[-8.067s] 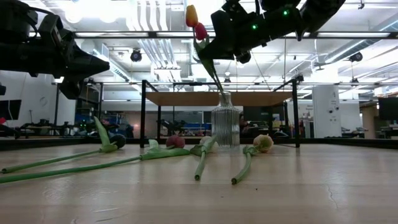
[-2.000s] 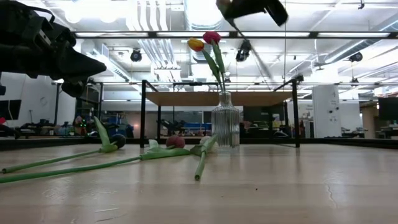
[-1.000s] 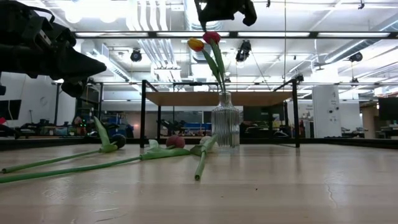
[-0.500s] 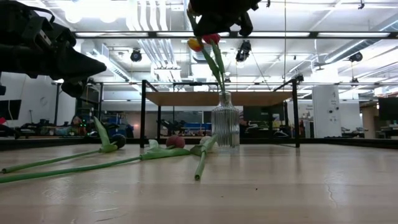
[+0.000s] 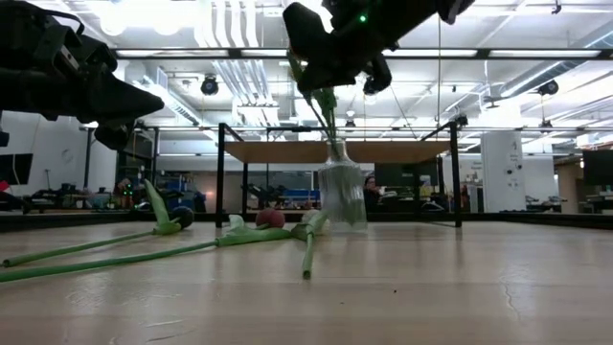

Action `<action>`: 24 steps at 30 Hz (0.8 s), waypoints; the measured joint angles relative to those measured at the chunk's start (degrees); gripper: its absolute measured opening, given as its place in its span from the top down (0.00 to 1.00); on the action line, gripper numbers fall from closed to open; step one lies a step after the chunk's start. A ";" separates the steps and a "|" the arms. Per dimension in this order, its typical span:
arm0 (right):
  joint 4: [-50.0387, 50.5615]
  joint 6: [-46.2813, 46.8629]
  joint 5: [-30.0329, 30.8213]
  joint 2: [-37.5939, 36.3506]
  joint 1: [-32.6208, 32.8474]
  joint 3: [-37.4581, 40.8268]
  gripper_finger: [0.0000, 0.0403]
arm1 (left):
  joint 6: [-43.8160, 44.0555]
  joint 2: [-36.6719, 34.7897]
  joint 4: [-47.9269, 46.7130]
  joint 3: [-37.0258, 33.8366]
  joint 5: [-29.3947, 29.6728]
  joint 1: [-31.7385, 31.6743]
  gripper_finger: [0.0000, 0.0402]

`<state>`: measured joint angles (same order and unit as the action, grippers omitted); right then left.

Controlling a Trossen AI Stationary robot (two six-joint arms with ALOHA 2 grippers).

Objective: Pick and place flowers into a vace then onto a shelf
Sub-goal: Put the pink tulip into the top transparent vase

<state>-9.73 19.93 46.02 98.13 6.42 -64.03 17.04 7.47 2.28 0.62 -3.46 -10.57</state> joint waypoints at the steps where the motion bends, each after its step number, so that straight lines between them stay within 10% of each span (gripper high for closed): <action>1: -0.68 0.19 0.00 -0.12 0.00 0.52 0.98 | 0.02 0.02 0.00 0.00 0.00 -0.02 0.96; 24: -2.65 -0.77 0.00 -0.42 -0.02 2.23 0.98 | 0.02 0.02 0.00 0.00 0.00 -0.01 0.96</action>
<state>-12.38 19.15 46.02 97.71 6.39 -61.80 17.06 7.49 2.28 0.62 -3.46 -10.58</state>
